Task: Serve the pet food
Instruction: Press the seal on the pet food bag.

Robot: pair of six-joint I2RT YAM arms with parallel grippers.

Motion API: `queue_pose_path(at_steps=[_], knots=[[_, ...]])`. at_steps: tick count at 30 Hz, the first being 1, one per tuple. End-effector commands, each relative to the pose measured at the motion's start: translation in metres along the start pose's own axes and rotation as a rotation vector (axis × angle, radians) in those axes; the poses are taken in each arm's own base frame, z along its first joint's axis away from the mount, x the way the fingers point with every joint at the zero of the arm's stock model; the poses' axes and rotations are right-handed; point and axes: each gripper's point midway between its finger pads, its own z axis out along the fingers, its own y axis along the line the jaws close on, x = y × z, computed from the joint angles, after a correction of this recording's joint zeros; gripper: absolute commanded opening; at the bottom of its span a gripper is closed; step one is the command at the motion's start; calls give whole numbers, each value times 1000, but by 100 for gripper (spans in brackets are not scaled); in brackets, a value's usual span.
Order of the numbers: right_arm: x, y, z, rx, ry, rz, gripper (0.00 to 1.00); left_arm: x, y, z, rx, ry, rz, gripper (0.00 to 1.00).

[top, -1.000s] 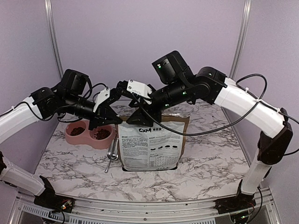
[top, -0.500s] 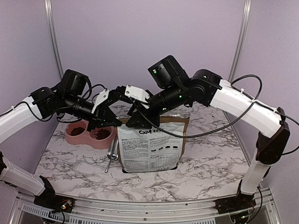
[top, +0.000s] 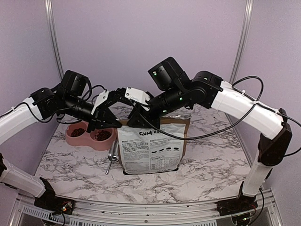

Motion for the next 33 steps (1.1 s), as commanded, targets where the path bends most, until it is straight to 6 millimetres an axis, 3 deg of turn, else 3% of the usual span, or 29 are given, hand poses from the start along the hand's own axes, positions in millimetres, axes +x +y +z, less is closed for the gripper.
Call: queue_pose_path(at_steps=[1,6,13,20,21,22,24,27,33], knots=[[25,5,10,11,96,-10,26,-55,-13,-31,-12,-213,196,0],[31,4,7,28,103,-26,28,-54,-14,-31,-23,-234,219,0],[38,3,11,35,125,-50,16,-55,-19,-30,7,-253,224,0],[25,1,1,51,71,-66,6,-47,-15,-28,-24,-235,246,1],[24,1,0,51,68,-68,3,-47,-15,-28,-29,-238,251,9],[23,1,0,52,66,-68,1,-48,-15,-29,-37,-243,256,24],[23,1,-1,50,64,-69,0,-50,-17,-31,-46,-266,271,36],[21,2,-3,48,50,-68,0,-55,-18,-32,-57,-330,288,40],[18,-2,-8,58,11,-69,0,-46,-15,-21,-58,-355,294,41]])
